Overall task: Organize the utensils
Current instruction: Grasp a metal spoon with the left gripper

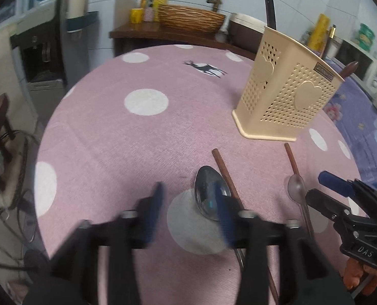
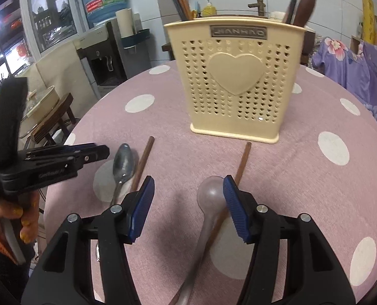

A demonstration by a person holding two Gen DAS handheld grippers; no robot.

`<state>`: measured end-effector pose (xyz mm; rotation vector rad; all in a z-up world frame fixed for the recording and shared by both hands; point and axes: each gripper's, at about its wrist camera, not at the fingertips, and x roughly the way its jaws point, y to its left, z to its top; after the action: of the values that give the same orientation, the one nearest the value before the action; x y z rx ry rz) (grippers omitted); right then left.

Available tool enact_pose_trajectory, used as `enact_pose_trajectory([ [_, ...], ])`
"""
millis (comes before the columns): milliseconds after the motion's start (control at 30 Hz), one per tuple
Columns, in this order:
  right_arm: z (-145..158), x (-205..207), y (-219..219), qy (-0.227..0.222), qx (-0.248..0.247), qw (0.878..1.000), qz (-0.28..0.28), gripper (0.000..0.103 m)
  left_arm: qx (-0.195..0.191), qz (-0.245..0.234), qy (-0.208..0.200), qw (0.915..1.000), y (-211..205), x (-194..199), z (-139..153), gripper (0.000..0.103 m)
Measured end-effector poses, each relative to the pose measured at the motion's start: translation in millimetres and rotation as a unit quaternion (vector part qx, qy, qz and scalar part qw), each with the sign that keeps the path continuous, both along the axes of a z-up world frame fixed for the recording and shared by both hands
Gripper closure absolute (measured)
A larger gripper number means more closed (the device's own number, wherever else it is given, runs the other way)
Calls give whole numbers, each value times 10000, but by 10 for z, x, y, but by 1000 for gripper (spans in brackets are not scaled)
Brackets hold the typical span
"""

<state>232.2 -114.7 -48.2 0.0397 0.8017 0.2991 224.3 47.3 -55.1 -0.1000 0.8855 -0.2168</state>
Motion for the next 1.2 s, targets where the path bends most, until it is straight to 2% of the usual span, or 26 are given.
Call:
enact_pose_trajectory([
  [100, -36, 0, -82, 79, 75, 9999, -86, 46, 110, 22, -131, 9999, -176, -69, 18, 52],
  [200, -37, -30, -144, 52, 88, 9998, -165, 46, 383, 232, -91, 9990, -314, -23, -47, 52],
  [333, -19, -70, -210, -42, 51, 9997, -254, 46, 365, 550, 65, 9978, -354, 110, -133, 55],
  [467, -32, -81, -282, -46, 108, 9994, -328, 46, 157, 922, 138, 9955, -321, 192, -136, 58],
  [667, -78, -76, -326, 19, 164, 9992, -371, 46, 259, 1211, 176, 9921, -397, 256, -156, 67],
  [733, -83, -77, -333, 19, 189, 9991, -372, 46, 380, 1245, 186, 9913, -434, 273, -173, 69],
  [900, -78, -87, -356, -1, 222, 9990, -382, 46, 404, 1272, 249, 9907, -460, 295, -204, 69],
  [1200, -57, -35, -406, 54, 133, 9986, -510, 46, 582, 1105, 204, 9920, -560, 243, -170, 69],
])
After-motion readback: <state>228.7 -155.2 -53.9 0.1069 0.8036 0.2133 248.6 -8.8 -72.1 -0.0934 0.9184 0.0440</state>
